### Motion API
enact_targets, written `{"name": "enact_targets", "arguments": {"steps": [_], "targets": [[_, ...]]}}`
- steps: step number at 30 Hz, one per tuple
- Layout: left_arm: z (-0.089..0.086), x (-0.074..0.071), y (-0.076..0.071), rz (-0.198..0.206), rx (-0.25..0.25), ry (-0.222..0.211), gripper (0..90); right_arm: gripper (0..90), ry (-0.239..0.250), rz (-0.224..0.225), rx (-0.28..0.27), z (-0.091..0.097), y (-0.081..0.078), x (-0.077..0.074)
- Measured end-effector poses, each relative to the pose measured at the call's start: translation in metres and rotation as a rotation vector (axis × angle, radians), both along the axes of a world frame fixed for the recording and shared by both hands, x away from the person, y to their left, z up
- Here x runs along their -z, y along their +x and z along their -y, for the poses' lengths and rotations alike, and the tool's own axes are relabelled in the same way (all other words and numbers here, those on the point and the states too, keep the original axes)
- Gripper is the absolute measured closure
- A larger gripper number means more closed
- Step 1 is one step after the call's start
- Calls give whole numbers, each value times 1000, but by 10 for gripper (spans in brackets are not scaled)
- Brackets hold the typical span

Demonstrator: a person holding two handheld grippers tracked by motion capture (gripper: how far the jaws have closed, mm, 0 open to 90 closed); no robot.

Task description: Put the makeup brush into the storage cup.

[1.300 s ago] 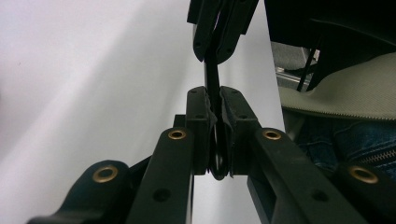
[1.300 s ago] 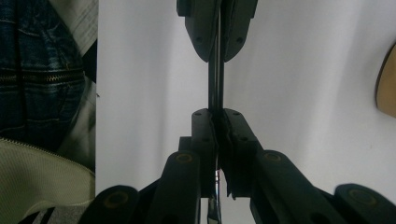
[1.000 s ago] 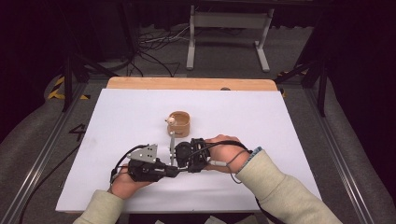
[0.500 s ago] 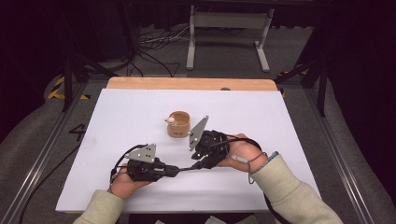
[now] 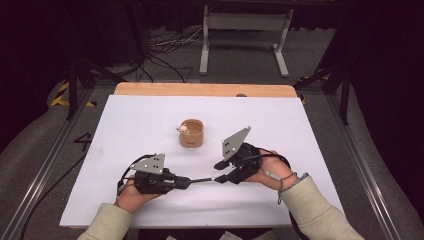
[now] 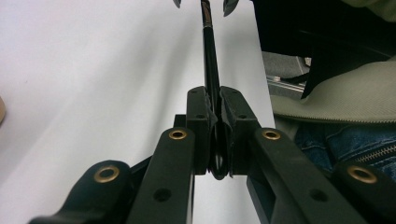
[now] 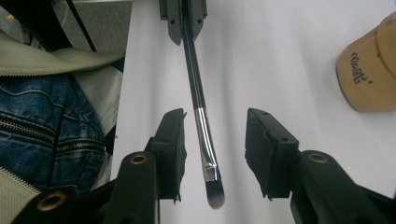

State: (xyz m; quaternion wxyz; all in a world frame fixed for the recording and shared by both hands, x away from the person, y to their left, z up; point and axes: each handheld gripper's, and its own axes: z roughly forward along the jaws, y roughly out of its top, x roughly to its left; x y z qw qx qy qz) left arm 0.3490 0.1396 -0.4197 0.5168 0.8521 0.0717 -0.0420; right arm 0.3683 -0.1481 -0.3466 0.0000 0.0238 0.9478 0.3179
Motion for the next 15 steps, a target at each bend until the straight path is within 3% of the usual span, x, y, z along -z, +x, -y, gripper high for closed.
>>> {"name": "enact_targets", "arguments": {"steps": [6, 15], "targets": [[2, 0, 1, 5, 8, 1, 832, 595, 19, -15, 13, 9, 0, 11], [8, 0, 4, 12, 37, -3, 832, 736, 19, -21, 13, 18, -4, 18]]}}
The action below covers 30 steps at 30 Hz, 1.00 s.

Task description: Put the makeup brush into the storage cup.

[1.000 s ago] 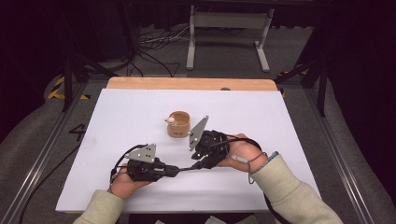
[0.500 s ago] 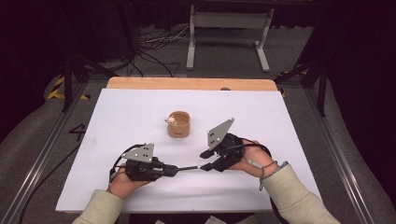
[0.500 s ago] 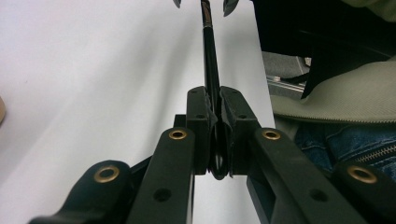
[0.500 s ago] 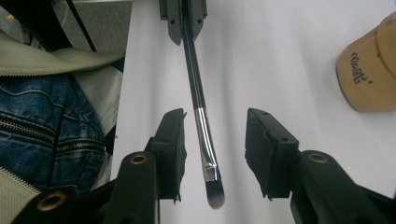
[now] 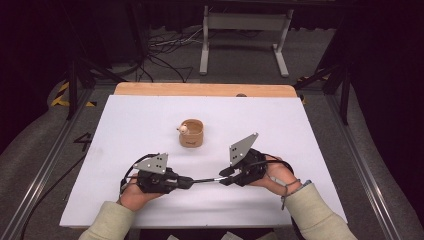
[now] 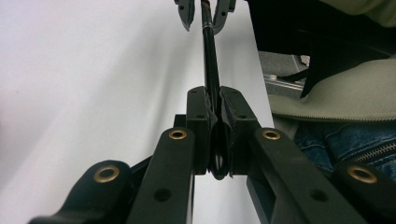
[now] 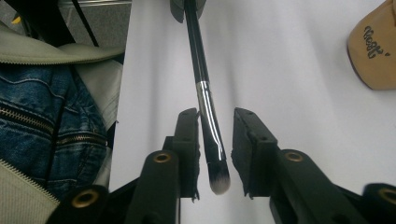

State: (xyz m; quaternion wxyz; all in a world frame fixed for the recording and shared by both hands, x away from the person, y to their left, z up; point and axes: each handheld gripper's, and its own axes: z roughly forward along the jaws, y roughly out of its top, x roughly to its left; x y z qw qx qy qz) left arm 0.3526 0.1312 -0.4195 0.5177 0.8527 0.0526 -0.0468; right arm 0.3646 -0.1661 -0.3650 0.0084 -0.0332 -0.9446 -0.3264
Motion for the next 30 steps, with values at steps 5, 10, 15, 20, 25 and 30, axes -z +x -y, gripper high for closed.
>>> {"name": "enact_targets", "arguments": {"steps": [5, 10, 15, 20, 25, 30], "targets": [[4, 0, 0, 18, 16, 9, 832, 780, -3, -23, -8, 4, -1, 2], [5, 1, 1, 27, 23, 5, 832, 816, 1, -31, -22, 6, -2, 3], [7, 2, 0, 31, 37, 8, 832, 834, -12, -38, -39, 6, -3, 3], [6, 2, 0, 31, 45, 6, 831, 844, -19, -38, -48, 5, -5, 1], [6, 2, 0, 26, 47, 3, 827, 848, -31, -47, -46, 4, -6, -2], [7, -1, -1, 30, 31, 13, 804, 849, -39, -39, -45, 3, -7, -5]]}}
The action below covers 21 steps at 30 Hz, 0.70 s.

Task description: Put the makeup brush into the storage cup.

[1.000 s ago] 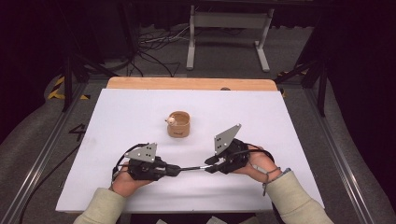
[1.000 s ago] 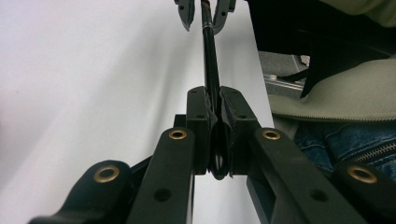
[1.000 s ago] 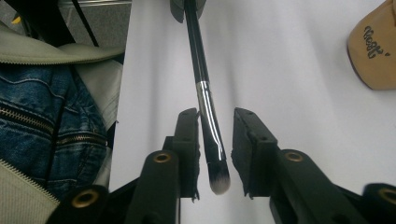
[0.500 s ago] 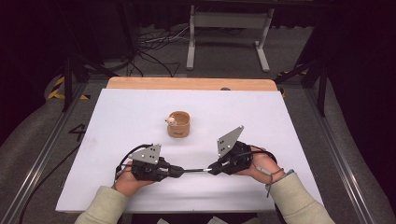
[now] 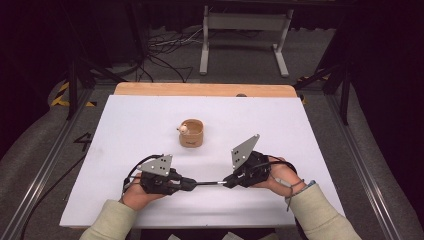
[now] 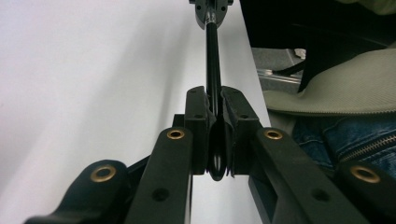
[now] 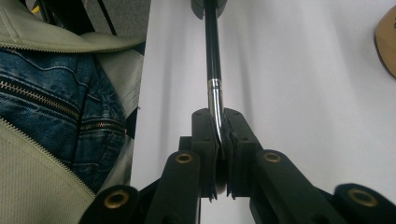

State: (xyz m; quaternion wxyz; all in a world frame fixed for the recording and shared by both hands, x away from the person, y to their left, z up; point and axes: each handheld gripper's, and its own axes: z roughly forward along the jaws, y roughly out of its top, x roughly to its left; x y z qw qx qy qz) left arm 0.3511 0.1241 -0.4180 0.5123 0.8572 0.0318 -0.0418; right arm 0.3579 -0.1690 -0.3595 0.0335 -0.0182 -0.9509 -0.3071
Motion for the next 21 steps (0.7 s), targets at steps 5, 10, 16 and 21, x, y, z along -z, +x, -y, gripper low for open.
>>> {"name": "enact_targets", "arguments": {"steps": [5, 10, 16, 21], "targets": [[6, -3, -3, 16, 2, 33, 737, 850, -12, 6, -7, -4, -1, -3], [7, -9, -4, 30, -24, 44, 621, 849, -58, 21, -27, -12, -3, -3], [15, -15, -6, 48, -23, 75, 614, 849, -149, 52, -27, -26, -3, -5], [25, -15, -6, 46, -19, 94, 620, 849, -224, 68, -40, -39, -5, -7]]}}
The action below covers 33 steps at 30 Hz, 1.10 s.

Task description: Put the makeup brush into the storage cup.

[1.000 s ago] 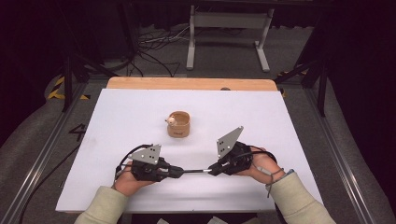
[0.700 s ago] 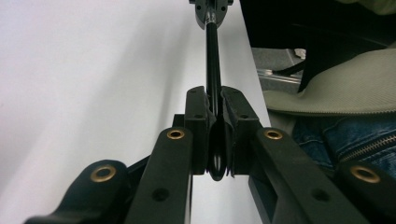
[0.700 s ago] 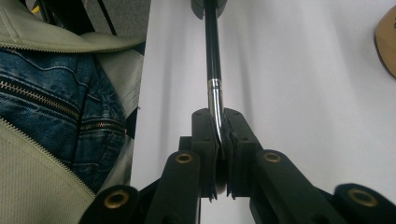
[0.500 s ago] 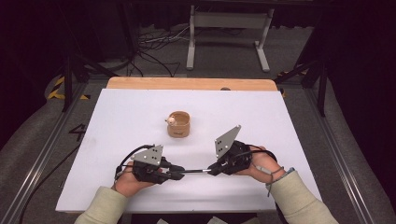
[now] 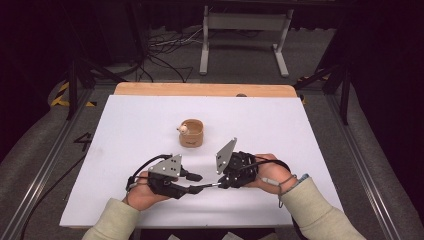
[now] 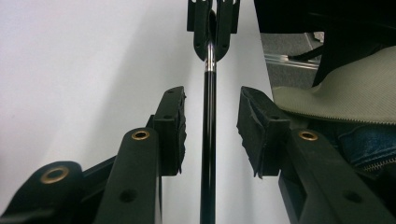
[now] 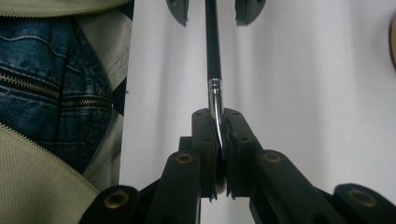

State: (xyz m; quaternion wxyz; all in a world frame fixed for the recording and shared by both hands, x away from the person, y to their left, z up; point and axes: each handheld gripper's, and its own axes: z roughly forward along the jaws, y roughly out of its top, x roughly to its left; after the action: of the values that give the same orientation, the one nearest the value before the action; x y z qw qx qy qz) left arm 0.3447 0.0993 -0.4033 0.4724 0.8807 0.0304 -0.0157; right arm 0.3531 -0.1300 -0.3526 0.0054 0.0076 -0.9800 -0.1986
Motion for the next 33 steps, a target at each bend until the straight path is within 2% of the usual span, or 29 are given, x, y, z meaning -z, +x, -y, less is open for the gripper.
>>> {"name": "enact_targets", "arguments": {"steps": [4, 6, 14, 20, 24, 29, 33], "targets": [[4, 0, 1, -10, 3, 15, 612, 849, -31, 6, -18, -7, 0, -2], [8, 0, 1, -15, 4, 32, 613, 848, -63, 9, -22, -14, -1, -2], [13, 5, 2, -24, 21, 84, 671, 848, -116, 11, -52, -28, -3, -3], [14, 8, 4, -39, 34, 96, 728, 847, -165, 13, -57, -38, -6, 0], [16, 10, 3, -49, 39, 105, 751, 847, -176, 13, -57, -42, -5, 3], [18, 12, 3, -52, 49, 131, 814, 846, -167, 16, -62, -44, -5, 1], [17, 12, 4, -51, 37, 126, 827, 843, -151, 11, -59, -43, -4, 0]]}}
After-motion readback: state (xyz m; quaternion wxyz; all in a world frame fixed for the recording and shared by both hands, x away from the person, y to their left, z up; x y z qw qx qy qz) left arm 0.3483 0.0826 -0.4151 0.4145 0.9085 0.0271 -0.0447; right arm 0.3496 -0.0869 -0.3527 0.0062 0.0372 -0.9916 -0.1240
